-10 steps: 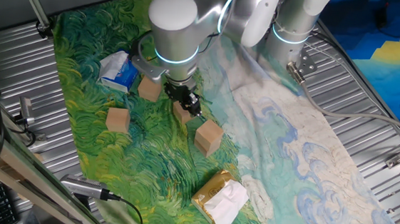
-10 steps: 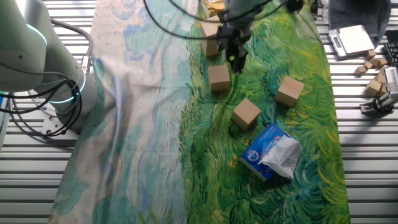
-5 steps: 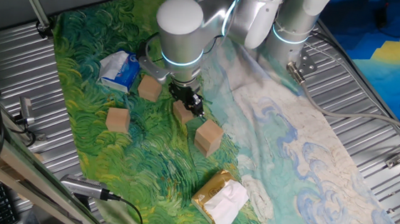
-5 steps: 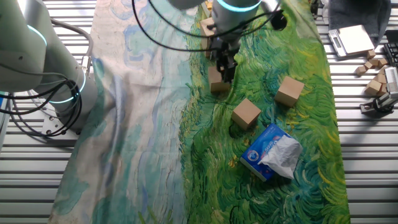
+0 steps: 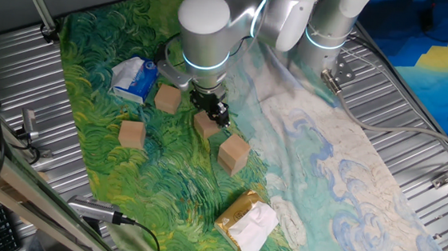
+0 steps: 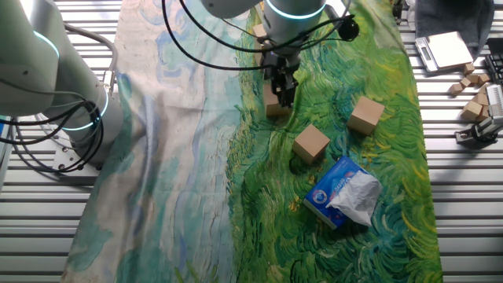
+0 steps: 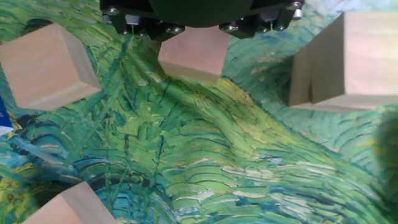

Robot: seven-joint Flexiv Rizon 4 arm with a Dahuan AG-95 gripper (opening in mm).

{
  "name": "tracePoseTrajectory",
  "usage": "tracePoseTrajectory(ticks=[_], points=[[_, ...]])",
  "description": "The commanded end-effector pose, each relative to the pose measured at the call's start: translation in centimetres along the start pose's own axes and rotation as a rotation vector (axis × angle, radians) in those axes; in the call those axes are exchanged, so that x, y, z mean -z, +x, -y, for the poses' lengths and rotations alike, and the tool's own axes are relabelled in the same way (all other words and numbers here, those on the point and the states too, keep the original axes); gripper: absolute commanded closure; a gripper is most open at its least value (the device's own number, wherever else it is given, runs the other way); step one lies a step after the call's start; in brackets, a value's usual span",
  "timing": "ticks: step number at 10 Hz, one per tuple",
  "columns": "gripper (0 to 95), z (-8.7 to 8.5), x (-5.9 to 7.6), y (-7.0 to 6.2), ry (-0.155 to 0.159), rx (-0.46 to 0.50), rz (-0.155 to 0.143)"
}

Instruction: Stack the blocks in a vertical line of five

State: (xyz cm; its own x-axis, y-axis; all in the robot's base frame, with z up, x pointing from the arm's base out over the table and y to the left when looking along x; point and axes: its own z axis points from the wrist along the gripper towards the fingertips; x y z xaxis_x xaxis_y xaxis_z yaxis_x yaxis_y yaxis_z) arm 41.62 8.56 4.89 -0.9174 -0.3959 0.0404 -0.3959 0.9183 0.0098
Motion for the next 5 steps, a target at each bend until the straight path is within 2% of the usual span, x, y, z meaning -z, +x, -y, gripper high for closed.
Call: tracePoseTrajectory(ticks=[1,3,4,5], points=[[19.0,0.12,-0.31,-0.12,0.001,-0.010,0.005],[57.0,0.12,-0.46,-0.16,0.005,-0.031,0.005],[95.0,0.12,-0.54,-0.18,0.005,-0.051,0.004],[95.0,0.12,-0.58,-0.19,0.005,-0.051,0.005]])
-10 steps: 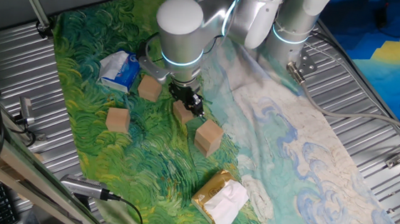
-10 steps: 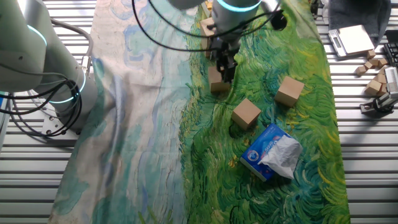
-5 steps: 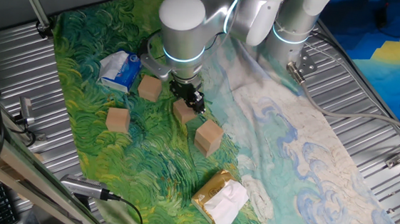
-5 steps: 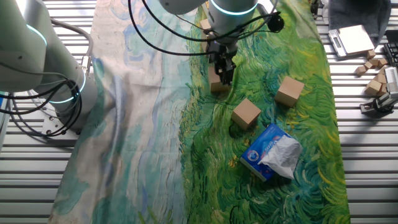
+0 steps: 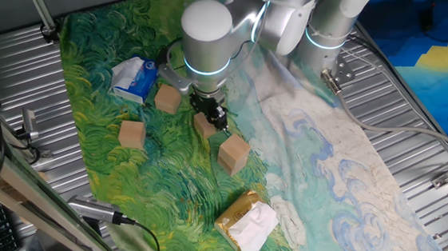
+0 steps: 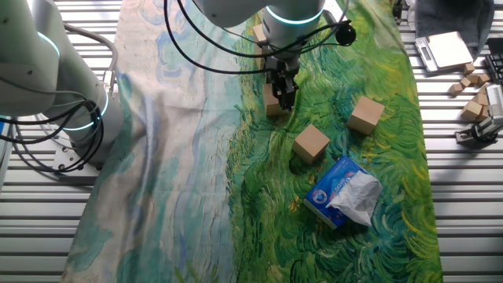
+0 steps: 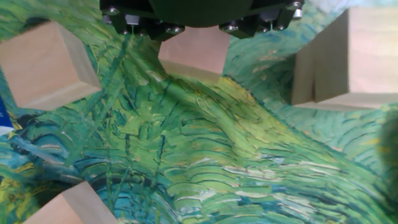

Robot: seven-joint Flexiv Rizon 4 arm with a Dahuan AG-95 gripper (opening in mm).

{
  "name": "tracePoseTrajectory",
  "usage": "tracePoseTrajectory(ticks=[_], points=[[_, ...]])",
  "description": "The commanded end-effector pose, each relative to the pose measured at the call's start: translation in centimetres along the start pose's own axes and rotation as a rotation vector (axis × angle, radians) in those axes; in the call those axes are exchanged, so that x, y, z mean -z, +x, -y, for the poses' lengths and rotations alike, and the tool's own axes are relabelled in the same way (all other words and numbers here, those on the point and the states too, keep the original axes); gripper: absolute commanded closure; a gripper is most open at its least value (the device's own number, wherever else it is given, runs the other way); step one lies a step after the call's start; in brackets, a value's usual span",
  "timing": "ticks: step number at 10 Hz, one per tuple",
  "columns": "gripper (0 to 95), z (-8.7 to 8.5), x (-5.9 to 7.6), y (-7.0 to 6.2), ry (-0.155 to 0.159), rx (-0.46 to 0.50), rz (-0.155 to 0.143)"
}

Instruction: Stack the blocks in a vertical line of five

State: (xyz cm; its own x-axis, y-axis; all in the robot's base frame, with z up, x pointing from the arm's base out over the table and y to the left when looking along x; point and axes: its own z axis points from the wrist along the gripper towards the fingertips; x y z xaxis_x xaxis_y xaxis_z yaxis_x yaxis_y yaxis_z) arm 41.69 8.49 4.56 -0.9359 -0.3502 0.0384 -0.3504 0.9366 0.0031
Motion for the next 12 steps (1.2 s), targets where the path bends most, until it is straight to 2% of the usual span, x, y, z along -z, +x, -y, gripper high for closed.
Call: tracePoseTrajectory(ticks=[1,4,6,9,12], points=[[95.0,0.0,-0.3,-0.2,0.000,-0.004,0.004],[95.0,0.1,-0.2,0.0,-0.008,-0.007,-0.005],[95.0,0.2,0.3,-0.2,-0.027,0.009,0.000],[95.0,0.4,2.5,-1.0,-0.041,0.063,0.006],[95.0,0.1,6.0,-1.6,-0.055,0.115,-0.005]])
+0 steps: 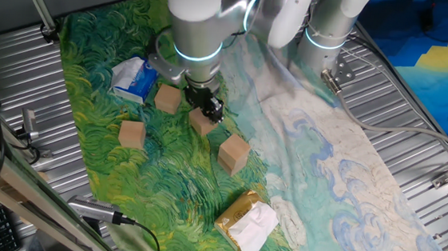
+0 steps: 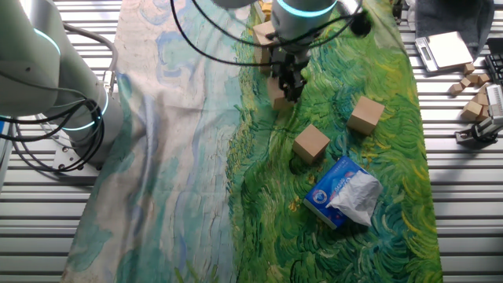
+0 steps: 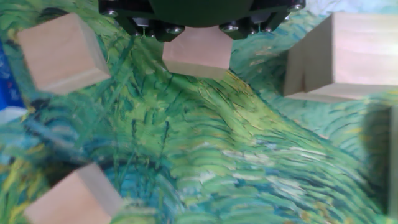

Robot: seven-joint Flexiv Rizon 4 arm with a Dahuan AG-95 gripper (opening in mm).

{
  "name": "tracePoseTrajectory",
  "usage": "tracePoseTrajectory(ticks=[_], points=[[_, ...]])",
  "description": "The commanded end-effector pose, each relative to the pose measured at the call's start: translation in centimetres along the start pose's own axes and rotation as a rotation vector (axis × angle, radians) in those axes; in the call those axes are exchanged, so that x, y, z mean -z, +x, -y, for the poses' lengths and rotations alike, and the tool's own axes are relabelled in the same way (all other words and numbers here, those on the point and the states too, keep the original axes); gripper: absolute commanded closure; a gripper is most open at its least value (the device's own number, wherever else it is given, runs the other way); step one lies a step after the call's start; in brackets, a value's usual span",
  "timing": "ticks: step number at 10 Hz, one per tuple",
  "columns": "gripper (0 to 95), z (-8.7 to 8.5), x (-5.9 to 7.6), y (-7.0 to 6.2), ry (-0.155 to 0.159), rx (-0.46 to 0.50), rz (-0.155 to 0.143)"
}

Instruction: Stack the blocks in a vertical line of five

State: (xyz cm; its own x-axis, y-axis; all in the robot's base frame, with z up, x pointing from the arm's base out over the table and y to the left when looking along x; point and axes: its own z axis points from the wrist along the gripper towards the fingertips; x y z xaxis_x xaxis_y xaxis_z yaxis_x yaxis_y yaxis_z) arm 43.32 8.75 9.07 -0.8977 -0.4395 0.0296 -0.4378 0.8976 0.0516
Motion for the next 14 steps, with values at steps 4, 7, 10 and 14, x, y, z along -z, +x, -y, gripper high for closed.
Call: tracePoseTrajectory(ticks=[4,7,10,14], points=[[95.0,-2.5,7.0,0.6,-0.005,0.043,-0.051],[95.0,-4.9,9.7,0.5,-0.004,0.029,-0.080],[95.0,-7.4,10.8,-0.5,-0.003,-0.018,-0.094],[95.0,-11.0,9.7,-1.3,0.002,-0.088,-0.090]])
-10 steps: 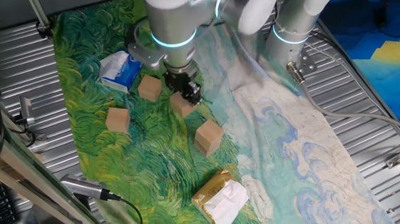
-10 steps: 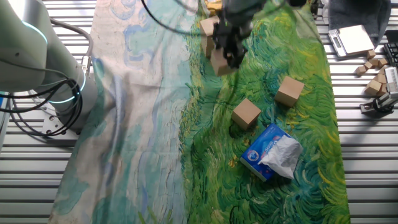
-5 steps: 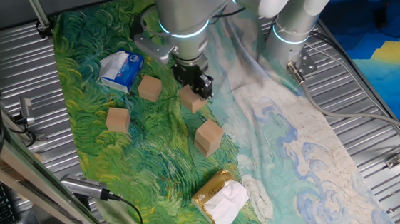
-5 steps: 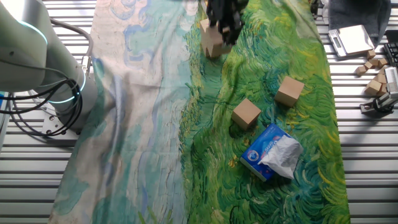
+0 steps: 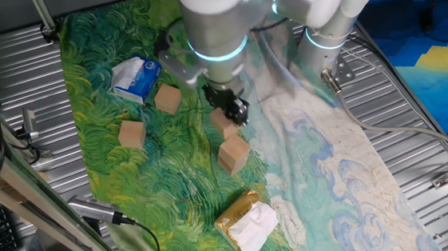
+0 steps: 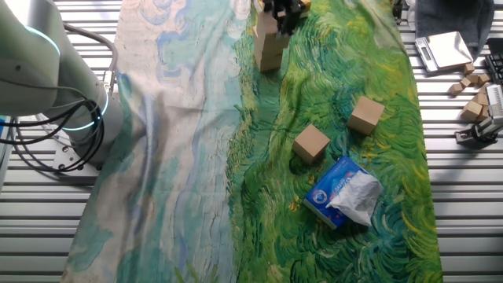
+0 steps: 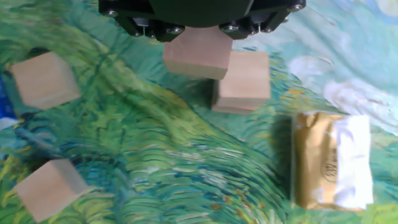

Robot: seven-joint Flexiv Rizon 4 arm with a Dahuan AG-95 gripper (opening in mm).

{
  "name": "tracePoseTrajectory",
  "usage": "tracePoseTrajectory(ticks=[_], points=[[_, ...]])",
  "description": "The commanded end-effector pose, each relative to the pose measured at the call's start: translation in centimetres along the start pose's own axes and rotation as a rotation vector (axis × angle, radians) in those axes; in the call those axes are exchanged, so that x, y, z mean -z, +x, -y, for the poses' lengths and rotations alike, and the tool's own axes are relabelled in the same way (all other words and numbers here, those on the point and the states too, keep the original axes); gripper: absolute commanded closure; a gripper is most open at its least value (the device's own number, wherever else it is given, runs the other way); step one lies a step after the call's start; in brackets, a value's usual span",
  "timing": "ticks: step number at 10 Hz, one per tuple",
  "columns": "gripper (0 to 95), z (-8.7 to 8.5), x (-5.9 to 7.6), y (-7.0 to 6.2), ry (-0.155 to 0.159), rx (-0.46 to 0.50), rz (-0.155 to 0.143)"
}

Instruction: Stack the blocks in a vertical line of five

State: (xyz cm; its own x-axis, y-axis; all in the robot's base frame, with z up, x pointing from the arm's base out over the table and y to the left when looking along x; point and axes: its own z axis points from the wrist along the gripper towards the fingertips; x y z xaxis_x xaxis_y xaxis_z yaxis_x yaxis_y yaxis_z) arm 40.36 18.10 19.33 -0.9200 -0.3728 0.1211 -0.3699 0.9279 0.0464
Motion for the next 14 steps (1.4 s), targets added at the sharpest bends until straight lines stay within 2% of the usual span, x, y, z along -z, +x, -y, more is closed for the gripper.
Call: tracePoseTrajectory(ticks=[1,5,9,14], points=[[95.0,-1.4,-0.2,-0.3,0.002,-0.022,-0.001],[95.0,-2.7,-1.6,-0.5,0.008,-0.027,0.021],[95.0,-3.4,-2.3,-0.9,0.017,-0.035,0.027],[95.0,-3.7,-2.5,-1.3,0.056,0.006,0.076]])
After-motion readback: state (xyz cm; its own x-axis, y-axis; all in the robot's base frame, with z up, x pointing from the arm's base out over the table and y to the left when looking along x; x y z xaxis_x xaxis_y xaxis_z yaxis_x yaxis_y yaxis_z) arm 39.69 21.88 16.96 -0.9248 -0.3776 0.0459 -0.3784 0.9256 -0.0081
